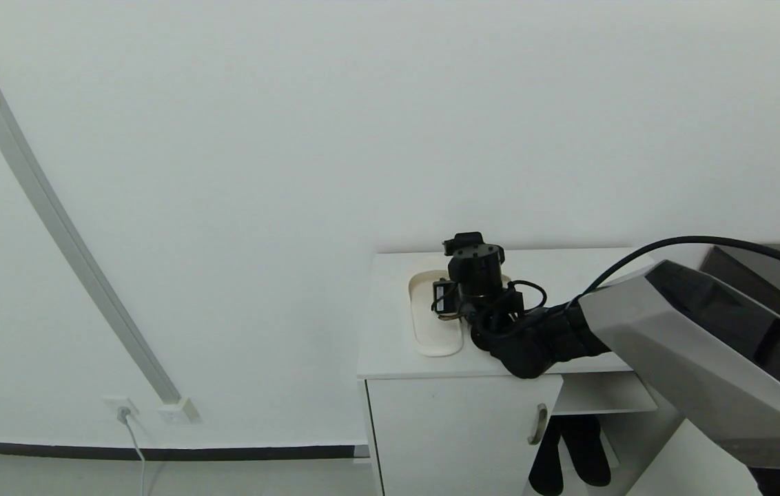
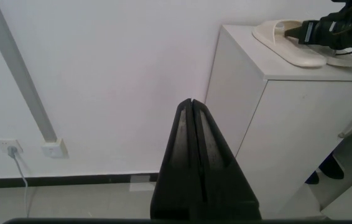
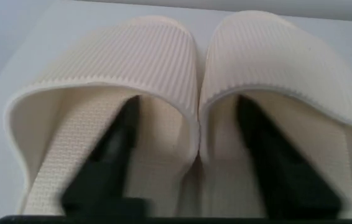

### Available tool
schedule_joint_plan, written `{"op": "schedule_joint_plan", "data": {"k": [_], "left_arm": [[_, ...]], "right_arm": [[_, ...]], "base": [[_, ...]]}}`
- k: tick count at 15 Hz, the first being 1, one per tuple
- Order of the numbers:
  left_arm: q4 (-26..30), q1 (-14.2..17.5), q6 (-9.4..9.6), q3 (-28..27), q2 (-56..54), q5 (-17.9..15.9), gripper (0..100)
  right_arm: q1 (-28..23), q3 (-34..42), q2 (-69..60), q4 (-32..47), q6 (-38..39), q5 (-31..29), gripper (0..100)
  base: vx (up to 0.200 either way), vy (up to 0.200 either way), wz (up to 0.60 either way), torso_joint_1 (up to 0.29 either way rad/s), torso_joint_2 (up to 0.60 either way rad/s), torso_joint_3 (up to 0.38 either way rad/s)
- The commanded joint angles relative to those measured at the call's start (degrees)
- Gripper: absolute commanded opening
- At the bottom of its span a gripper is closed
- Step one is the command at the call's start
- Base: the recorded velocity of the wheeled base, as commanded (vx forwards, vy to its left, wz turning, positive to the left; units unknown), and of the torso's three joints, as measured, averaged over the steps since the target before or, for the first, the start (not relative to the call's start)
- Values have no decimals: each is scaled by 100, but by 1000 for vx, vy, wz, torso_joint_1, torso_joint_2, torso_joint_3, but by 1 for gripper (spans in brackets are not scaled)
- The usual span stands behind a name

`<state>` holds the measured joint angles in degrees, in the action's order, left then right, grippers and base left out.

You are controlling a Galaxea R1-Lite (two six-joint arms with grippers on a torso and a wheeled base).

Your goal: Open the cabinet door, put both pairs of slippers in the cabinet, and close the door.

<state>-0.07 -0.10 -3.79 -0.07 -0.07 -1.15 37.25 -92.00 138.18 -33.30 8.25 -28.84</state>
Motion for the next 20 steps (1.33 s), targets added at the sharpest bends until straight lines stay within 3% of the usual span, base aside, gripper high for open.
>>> {"op": "schedule_joint_plan", "data": {"k": [1,5,9,11,13,15,20], "left_arm": [[-1,1,1,-1,7,0,0],[-1,1,1,-1,7,0,0],[-1,1,1,-1,7,0,0],[-1,1,1,7,7,0,0],[-1,1,-8,7,7,0,0],[-1,1,1,7,7,0,0],[-1,1,1,-1,7,0,0]], "right_arm": [[1,-19,7,-9,1,1,0],[45,68,-160,8,-8,1,0],[54,991,-1127,-62,-87,212,0],[89,1703,-1724,-185,-69,643,0],[133,3118,-2656,-774,-105,1337,0],[133,4006,-3333,-1090,-307,1953,0],[230,5228,-4967,-546,-351,3130,0]], "base": [[0,0,0,0,0,0],[0,0,0,0,0,0],[0,0,0,0,0,0],[0,0,0,0,0,0],[0,0,0,0,0,0],[0,0,0,0,0,0],[0,0,0,0,0,0]]}}
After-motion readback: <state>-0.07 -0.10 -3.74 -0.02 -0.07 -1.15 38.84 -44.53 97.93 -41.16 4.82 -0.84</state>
